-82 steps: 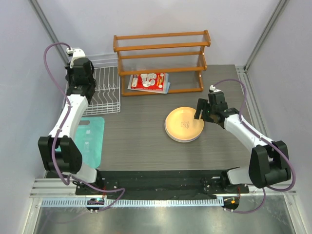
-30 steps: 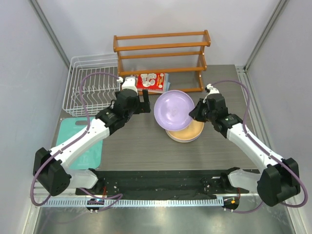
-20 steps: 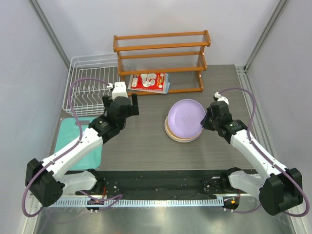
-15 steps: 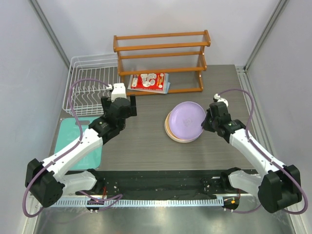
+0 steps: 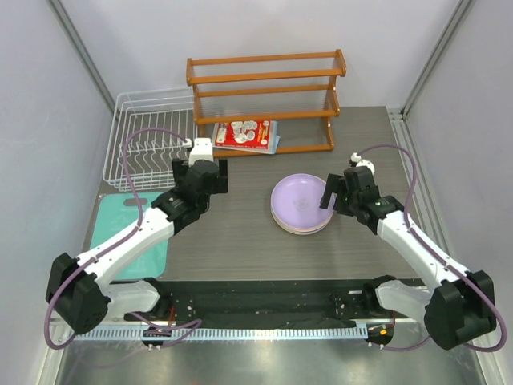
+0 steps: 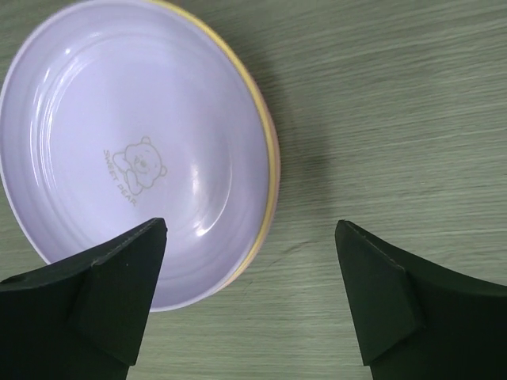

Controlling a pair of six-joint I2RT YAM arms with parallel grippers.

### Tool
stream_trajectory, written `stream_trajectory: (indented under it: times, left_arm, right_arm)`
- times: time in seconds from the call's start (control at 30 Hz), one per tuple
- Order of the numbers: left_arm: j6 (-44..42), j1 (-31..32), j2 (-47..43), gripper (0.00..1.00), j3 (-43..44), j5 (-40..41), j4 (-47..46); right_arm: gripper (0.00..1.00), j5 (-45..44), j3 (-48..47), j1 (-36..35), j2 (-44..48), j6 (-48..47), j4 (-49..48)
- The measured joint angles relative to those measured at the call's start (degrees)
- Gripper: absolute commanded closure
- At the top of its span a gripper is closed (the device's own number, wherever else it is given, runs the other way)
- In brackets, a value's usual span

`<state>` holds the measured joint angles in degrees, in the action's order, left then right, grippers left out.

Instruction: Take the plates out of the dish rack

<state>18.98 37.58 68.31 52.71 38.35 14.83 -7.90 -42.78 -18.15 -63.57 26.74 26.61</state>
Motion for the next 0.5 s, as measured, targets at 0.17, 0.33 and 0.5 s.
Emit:
stream_trajectory:
  times: [0.17,0.33,0.5]
  left_arm:
    - [0.04,-0.11,3.45,0.01,2.45,-2.29,0.92]
    - [0.04,-0.11,3.37,0.01,4.63,-3.98,1.22]
    - [-0.85,-0.11,0.35,0.01,4.57,-3.98,0.63]
  right_arm:
    - [0.00,-9.25,-1.44,0.00,4.66,-1.05,1.09]
    - [0.00,-21.07,-1.22,0.00,6.23,-1.75,-1.77]
    - [0.00,-28.37,6.40,0.00,7.43,-5.57,-14.03]
